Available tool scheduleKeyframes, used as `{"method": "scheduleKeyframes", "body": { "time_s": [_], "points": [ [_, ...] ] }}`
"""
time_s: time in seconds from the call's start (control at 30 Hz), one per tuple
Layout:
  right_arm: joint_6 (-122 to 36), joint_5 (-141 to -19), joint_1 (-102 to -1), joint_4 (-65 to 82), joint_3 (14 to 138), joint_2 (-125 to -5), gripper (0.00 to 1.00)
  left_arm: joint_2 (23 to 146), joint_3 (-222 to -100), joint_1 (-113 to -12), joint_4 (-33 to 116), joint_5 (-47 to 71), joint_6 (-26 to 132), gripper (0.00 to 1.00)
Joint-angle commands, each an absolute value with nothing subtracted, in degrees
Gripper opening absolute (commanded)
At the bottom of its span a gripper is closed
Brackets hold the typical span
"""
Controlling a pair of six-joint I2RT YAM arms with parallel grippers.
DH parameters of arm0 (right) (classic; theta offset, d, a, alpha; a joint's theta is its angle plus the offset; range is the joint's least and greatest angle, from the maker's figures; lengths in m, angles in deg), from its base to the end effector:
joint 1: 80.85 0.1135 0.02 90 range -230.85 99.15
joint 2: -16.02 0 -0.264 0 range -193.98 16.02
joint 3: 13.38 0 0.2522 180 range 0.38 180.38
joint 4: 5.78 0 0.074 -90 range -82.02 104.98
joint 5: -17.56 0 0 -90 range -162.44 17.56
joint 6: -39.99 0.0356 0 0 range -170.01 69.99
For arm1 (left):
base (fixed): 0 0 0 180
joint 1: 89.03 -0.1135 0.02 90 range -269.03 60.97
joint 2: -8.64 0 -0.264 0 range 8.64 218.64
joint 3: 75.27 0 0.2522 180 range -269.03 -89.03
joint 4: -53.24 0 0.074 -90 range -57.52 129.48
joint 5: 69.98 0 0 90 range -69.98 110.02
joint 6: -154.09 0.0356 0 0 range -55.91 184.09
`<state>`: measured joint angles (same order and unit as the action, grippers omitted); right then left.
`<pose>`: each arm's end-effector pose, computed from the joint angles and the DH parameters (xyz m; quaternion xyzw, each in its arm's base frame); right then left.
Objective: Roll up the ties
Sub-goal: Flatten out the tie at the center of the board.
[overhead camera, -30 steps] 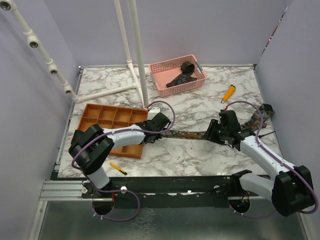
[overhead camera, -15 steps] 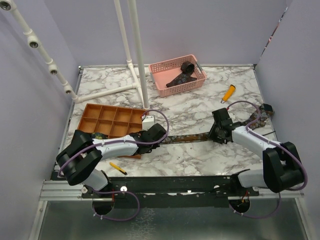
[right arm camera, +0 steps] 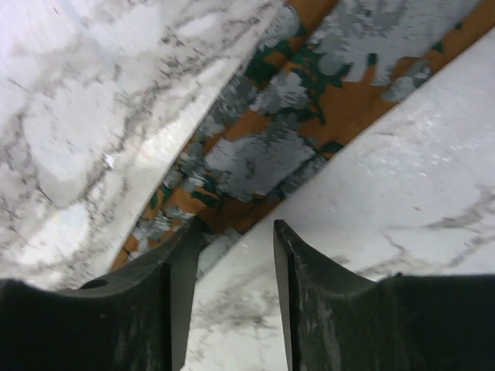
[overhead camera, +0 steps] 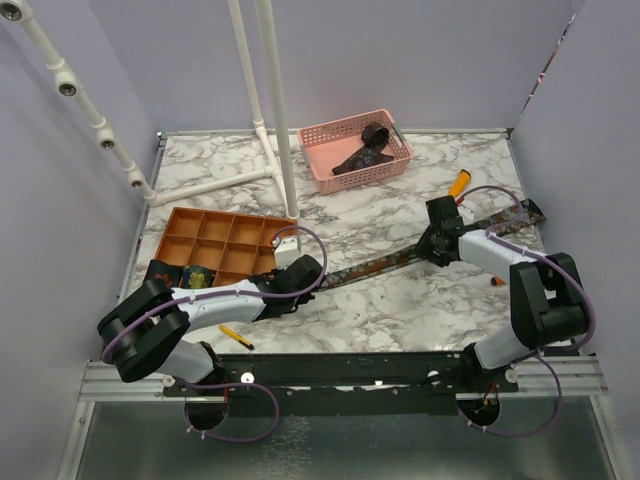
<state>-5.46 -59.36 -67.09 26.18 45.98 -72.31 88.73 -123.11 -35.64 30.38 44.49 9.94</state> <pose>0.2795 0.0601 0.1602 0.2829 0.9196 0.0252 0.2715 0.1602 -0.1909 0.1517 -0.0697 0.9319 -0.1168 0.3362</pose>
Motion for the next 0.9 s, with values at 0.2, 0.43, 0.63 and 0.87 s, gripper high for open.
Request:
{"method": "scheduleKeyframes", "body": {
  "time_s": [0.2, 0.43, 0.63, 0.87],
  "points": [
    [-9.03, -55.06, -79.78, 38.99, 52.64, -59.73, 0.50, 87.26, -118.79, -35.33, 24.63, 43.89, 9.33, 0.00],
    [-1.06, -53.42, -88.39, 25.99, 49.07, -63.58, 0.32, 87.14, -118.39, -35.33, 25.77, 43.33, 10.10, 0.00],
    [-7.60, -48.49, -91.36, 33.36, 64.37, -79.87, 0.30, 84.71, -117.93, -35.33, 25.89, 43.25, 10.42, 0.00],
    [-12.46, -48.33, -93.67, 31.83, 70.45, -88.55, 0.28, 83.90, -117.05, -35.33, 25.84, 42.74, 10.44, 0.00]
  ]
}}
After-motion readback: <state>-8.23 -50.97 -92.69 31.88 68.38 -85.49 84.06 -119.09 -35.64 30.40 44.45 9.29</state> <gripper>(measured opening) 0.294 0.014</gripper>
